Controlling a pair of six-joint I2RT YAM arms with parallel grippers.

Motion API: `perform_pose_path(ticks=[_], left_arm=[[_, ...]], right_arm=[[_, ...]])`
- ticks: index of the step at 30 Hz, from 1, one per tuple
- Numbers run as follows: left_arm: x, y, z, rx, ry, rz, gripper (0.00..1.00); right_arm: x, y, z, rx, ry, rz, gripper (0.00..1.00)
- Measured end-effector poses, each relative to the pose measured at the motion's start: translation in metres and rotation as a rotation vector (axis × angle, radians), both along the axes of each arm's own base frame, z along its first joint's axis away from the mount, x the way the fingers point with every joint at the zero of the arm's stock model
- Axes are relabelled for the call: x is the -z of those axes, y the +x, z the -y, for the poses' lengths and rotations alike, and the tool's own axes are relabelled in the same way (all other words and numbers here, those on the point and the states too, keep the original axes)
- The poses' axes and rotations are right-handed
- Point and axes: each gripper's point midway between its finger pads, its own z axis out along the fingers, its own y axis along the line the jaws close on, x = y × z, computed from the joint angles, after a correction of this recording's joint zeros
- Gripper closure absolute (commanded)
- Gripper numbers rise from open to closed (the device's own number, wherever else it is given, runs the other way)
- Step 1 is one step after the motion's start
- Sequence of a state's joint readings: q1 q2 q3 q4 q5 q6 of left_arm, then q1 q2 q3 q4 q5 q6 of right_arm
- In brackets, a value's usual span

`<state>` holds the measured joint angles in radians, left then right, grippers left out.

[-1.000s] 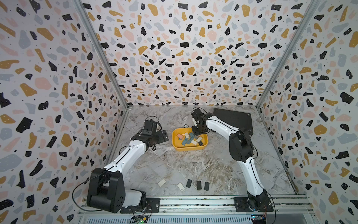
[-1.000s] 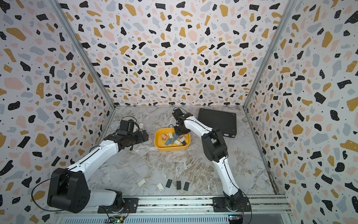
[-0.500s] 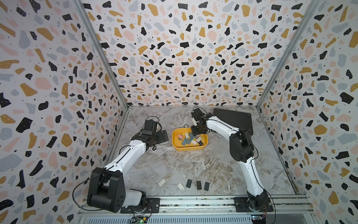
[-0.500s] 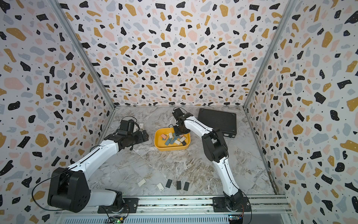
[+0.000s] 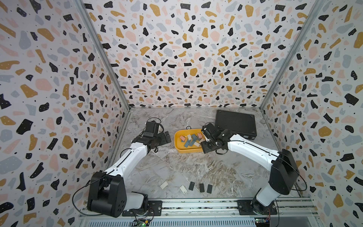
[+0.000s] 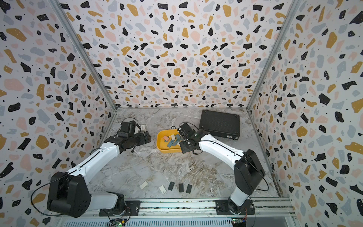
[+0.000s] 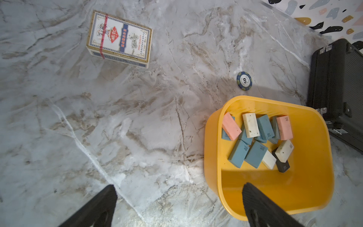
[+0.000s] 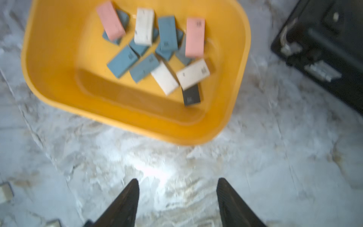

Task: Put the eraser in the storage box
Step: Place the eraser in the storage box, then pick up the eraser from the center of the board.

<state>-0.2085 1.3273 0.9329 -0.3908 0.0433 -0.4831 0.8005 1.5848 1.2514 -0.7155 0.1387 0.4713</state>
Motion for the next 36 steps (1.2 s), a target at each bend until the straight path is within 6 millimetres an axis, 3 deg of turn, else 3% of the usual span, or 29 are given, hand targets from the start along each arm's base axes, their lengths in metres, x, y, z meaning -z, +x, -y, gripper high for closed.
perform_pose_path(ticks=[6, 10, 14, 18, 36], left_arm=[[-0.016, 0.002, 0.0, 0.0, -0.016, 0.066, 0.01], [-0.016, -0.002, 0.001, 0.001, -0.025, 0.072, 0.0], [-0.018, -0.005, 0.004, 0.012, -0.044, 0.081, 0.0], [-0.025, -0.006, 0.005, 0.019, -0.055, 0.101, 0.01], [-0.035, -0.01, 0.011, 0.047, -0.09, 0.124, 0.01]], right_arm=[[0.032, -0.069, 0.032, 0.047, -0.076, -0.102, 0.34], [0.05, -0.104, 0.04, 0.066, -0.105, -0.154, 0.34], [0.057, -0.131, 0.035, 0.055, -0.132, -0.177, 0.34], [0.064, -0.149, 0.025, 0.041, -0.132, -0.215, 0.34], [0.096, -0.182, -0.004, 0.045, -0.084, -0.443, 0.35]])
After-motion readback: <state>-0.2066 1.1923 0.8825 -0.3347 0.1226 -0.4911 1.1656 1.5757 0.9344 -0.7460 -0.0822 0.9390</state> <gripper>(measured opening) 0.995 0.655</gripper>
